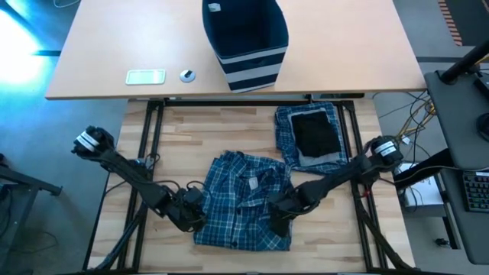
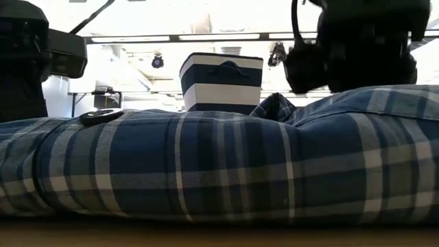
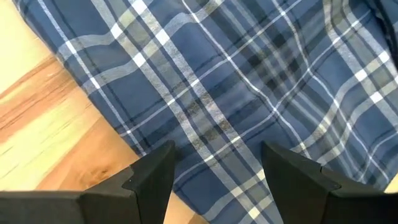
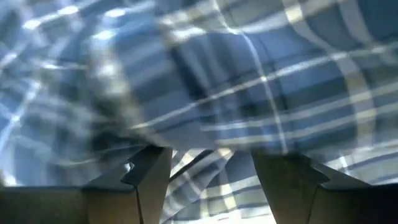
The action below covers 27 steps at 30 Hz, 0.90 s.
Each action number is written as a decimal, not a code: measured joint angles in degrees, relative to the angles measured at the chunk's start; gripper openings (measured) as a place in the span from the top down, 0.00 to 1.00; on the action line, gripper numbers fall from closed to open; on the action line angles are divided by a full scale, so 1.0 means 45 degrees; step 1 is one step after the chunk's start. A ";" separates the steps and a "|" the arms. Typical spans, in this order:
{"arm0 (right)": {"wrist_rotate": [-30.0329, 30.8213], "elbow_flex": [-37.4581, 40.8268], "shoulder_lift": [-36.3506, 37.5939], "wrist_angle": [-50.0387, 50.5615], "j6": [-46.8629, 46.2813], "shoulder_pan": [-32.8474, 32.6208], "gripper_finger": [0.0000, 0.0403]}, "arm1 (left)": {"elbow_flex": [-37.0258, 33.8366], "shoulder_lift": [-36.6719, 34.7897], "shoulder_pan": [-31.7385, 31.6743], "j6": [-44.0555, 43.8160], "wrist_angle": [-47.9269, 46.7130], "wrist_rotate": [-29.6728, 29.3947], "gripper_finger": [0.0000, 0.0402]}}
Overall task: Fold Laundry from Bin
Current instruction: Fold the blue patterned long sleeve
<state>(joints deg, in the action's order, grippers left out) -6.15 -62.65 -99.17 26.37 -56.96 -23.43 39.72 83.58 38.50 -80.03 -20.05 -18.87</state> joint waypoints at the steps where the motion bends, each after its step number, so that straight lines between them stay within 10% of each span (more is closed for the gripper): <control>1: -0.0103 0.0215 -0.0035 -0.0281 -0.0126 0.0045 0.47 | 0.0000 0.0031 0.0004 -0.0004 0.0035 0.0000 0.45; 5: -0.0069 0.0806 -0.0063 -0.1203 -0.0252 0.0059 0.54 | 0.0000 0.0331 -0.0007 -0.0009 0.0372 -0.0015 0.45; 11: -0.0375 0.0057 0.0161 0.0079 0.0135 -0.0038 0.93 | 0.0000 0.0544 -0.0096 -0.0023 0.0366 -0.0131 0.45; 20: -0.1405 -0.2278 0.1350 0.4575 0.0501 -0.0581 0.98 | 0.0000 0.0018 -0.0321 -0.0084 -0.0563 -0.0148 0.45; 27: -0.0228 -0.1175 0.1390 0.3376 -0.0855 -0.1196 0.92 | 0.0000 -0.0157 -0.0331 -0.0026 -0.0686 -0.0145 0.45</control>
<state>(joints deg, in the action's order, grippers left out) -7.18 -67.94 -92.91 41.56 -60.81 -28.82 39.72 82.87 37.01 -80.15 -23.14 -19.53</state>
